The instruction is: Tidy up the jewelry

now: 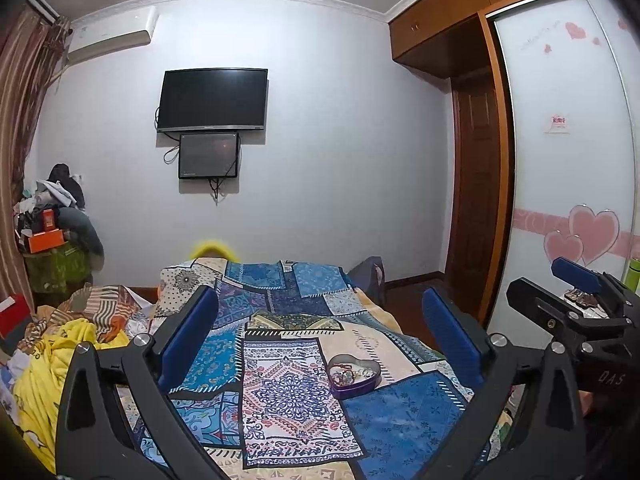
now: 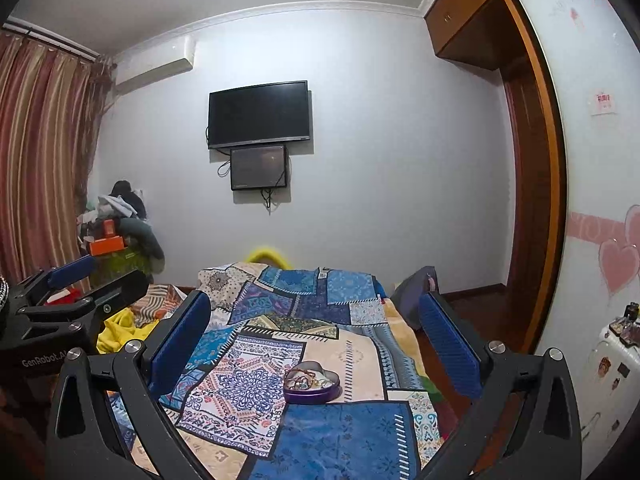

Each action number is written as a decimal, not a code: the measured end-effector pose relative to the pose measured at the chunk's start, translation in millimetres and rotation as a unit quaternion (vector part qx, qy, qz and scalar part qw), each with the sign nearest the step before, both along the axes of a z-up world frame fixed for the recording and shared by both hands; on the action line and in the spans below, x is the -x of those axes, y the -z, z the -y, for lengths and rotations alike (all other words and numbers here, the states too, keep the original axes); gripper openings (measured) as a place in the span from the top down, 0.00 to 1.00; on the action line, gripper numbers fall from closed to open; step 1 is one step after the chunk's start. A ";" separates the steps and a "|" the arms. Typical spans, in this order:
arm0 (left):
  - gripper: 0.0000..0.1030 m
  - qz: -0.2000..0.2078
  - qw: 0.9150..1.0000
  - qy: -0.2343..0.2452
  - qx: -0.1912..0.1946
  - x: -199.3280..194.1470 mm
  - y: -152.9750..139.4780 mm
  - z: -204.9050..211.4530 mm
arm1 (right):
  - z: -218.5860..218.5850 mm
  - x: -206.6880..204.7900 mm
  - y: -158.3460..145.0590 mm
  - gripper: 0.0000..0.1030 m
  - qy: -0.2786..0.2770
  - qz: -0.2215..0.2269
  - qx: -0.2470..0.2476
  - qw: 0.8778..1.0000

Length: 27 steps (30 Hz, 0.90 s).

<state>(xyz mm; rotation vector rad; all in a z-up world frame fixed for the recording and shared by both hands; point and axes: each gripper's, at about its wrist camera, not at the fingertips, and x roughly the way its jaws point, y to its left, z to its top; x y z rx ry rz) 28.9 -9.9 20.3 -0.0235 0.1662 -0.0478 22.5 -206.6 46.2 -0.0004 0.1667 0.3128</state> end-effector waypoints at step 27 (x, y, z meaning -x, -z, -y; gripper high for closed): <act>0.00 -0.007 1.000 0.020 0.004 -3.3 2.1 3.2 | 3.1 -2.8 1.1 0.00 0.007 0.002 -0.003 1.000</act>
